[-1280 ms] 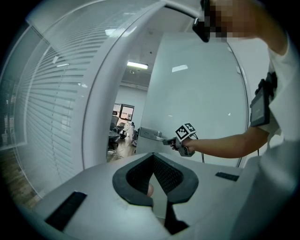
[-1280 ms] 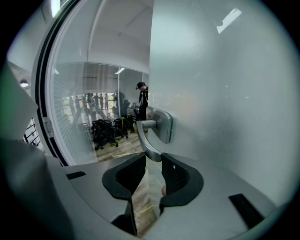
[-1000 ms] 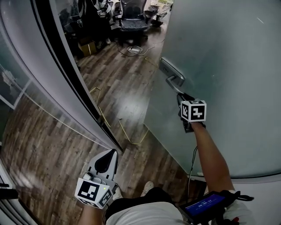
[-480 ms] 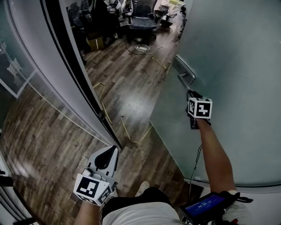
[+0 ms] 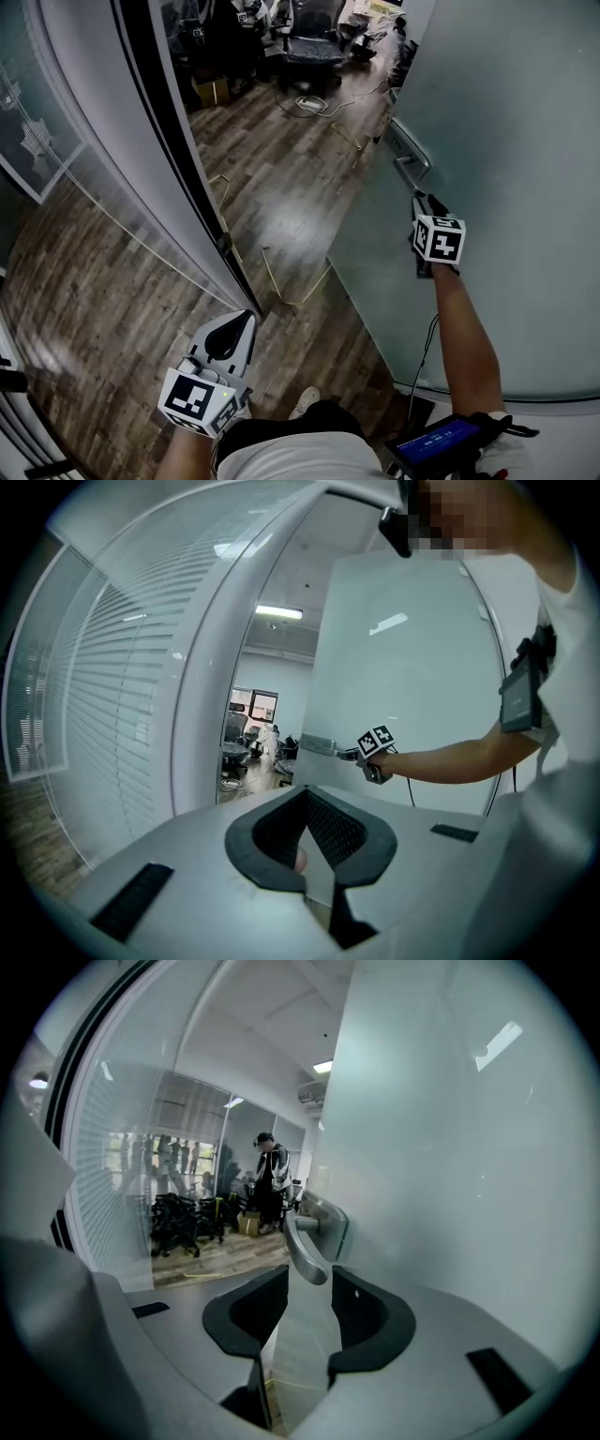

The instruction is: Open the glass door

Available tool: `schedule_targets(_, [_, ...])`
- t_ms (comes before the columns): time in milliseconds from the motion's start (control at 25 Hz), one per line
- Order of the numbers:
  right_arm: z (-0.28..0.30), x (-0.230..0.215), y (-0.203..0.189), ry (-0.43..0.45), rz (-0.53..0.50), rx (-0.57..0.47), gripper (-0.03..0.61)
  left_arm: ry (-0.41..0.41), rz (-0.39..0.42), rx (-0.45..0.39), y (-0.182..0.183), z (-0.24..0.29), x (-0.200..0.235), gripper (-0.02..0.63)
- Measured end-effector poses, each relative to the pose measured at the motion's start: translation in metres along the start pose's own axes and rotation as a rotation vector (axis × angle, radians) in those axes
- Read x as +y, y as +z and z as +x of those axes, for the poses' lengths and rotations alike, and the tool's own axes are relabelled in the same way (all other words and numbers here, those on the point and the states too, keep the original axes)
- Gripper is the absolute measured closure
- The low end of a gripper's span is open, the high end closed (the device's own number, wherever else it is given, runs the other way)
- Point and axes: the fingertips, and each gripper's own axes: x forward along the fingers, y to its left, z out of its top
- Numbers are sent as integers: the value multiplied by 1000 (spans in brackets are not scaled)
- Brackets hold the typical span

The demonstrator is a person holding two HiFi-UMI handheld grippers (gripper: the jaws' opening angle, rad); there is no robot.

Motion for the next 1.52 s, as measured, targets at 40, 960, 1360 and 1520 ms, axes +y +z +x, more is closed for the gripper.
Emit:
schedule_targets(40, [-4, 0, 4, -5, -3, -15, 451, -4, 1, 1, 0, 0, 1, 615])
schedule_targets(960, [-234, 88, 88, -112, 39, -368, 501, -192, 42, -73, 22, -60, 20, 615])
schedule_targets(1360, [-336, 168, 88, -159, 97, -405, 574, -314, 72, -65, 24, -114, 40, 615])
schedule_targets(1520, [-360, 189, 77, -99, 188, -377, 575, -330, 73, -63, 29, -123, 38, 614])
